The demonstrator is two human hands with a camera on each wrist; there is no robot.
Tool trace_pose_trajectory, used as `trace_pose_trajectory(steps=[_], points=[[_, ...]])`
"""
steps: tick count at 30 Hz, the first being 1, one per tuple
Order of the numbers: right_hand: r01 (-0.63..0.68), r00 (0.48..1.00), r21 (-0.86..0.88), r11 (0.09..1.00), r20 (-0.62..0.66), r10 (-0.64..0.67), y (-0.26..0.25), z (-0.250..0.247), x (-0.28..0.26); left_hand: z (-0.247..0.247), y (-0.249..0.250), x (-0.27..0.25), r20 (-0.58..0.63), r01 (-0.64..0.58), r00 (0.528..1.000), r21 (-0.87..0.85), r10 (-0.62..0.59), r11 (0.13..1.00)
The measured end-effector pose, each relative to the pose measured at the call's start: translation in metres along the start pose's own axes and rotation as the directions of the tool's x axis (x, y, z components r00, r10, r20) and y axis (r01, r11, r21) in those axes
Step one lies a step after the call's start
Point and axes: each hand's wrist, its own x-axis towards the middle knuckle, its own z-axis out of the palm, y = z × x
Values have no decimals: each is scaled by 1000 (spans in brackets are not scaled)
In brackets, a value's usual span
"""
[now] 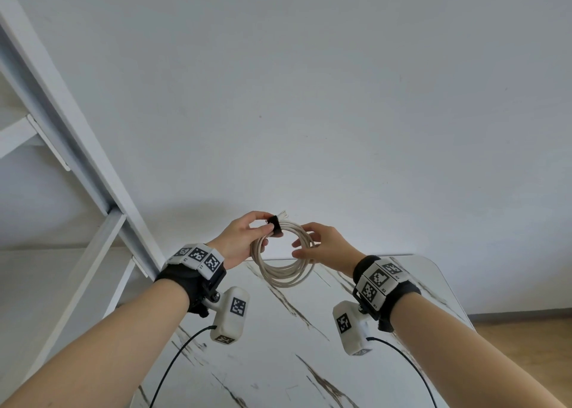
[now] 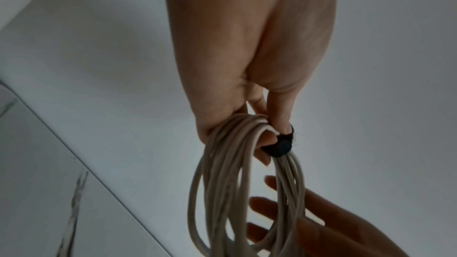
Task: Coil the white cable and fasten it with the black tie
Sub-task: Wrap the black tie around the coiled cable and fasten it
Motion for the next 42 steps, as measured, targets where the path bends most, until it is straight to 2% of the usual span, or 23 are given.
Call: trace_pose_trajectory(steps=[5,15,25,30,33,42], points=[[-47,998,135,990,-37,53,8,3,2,-3,-2,5,-7,32,999,-12,-32,999],[-35,998,171,985,-52,45,7,-2,7,-2,5,10,-50,96,994,-86,-101,992],[-80,992,233,969,-78,100,21,-5,10,-6,-4,8,20,151,988,125,-154,981],[-145,984,226,963,-69,164,42,8,13,-9,-29,13,-36,218,976,128,-215,968],[-205,976,155,966,-34,213,64,22,16,-15,-55,17,-64,276,961,125,-270,953],[-383,924,79,921,57,379,137,70,32,-34,-144,33,-105,458,887,97,-449,883]])
